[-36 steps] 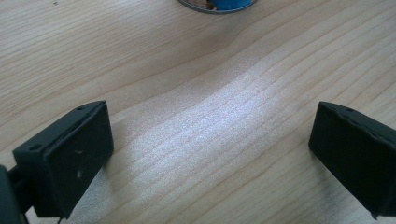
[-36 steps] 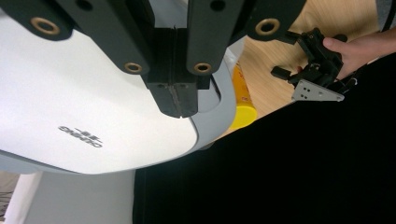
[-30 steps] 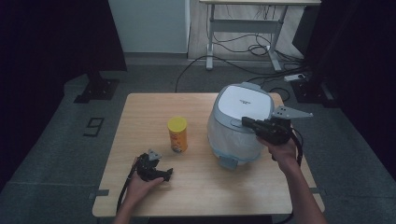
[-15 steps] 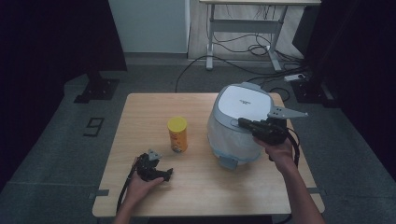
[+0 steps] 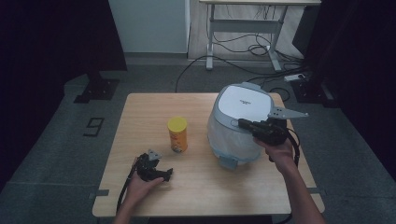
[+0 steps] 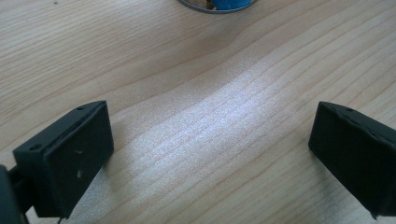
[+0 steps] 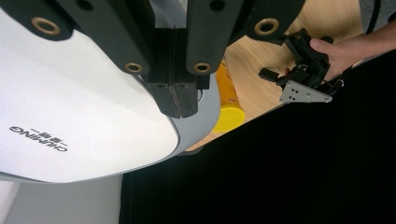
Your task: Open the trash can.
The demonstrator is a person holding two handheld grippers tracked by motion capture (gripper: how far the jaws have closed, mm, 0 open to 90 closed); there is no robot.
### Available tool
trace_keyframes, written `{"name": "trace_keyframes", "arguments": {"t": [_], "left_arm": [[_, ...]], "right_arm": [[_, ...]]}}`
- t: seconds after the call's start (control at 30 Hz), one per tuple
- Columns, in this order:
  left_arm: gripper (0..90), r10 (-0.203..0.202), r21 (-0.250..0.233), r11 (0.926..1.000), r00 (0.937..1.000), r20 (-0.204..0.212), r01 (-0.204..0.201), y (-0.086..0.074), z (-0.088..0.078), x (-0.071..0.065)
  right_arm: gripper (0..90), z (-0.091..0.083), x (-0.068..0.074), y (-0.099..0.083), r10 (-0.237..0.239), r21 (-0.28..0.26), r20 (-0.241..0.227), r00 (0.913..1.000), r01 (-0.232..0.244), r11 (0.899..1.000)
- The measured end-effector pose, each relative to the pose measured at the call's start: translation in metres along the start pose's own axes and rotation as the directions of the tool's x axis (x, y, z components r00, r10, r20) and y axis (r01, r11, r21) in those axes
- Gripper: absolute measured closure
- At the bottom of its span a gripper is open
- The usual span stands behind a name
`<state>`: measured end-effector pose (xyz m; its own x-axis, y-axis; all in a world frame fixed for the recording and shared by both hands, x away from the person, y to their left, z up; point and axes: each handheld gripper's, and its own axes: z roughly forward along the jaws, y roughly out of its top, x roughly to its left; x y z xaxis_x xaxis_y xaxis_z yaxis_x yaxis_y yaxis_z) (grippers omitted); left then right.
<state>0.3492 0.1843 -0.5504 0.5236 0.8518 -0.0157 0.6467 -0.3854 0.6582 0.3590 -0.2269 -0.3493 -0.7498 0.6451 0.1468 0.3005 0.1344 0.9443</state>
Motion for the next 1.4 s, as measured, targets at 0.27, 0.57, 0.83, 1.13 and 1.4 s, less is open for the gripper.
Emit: {"name": "trace_keyframes", "arguments": {"t": [0.27, 0.57, 0.83, 1.13, 1.4], "left_arm": [[0.0, -0.001, -0.001, 1.0000, 1.0000, 0.000, 0.001, 0.000, 0.000, 0.000], [0.0, -0.001, 0.000, 1.0000, 1.0000, 0.000, 0.001, 0.000, 0.000, 0.000], [0.0, -0.001, -0.001, 1.0000, 1.0000, 0.000, 0.001, 0.000, 0.000, 0.000], [0.0, -0.001, -0.001, 1.0000, 1.0000, 0.000, 0.001, 0.000, 0.000, 0.000], [0.0, -0.002, -0.002, 1.0000, 1.0000, 0.000, 0.002, 0.000, 0.000, 0.000]], "right_arm": [[89.3, -0.001, 0.001, 0.000, -0.005, 0.003, -0.003, 1.0000, 0.005, 1.000], [89.2, -0.001, 0.001, 0.000, -0.005, 0.009, -0.012, 0.9999, 0.005, 1.000], [82.5, -0.012, 0.001, 0.001, -0.019, -0.033, 0.020, 0.9996, 0.019, 0.999], [43.5, -0.045, 0.006, -0.022, -0.023, -0.092, 0.079, 0.9966, 0.031, 0.995], [34.4, -0.065, 0.010, -0.063, -0.013, -0.109, 0.127, 0.9918, 0.027, 0.994]]}}
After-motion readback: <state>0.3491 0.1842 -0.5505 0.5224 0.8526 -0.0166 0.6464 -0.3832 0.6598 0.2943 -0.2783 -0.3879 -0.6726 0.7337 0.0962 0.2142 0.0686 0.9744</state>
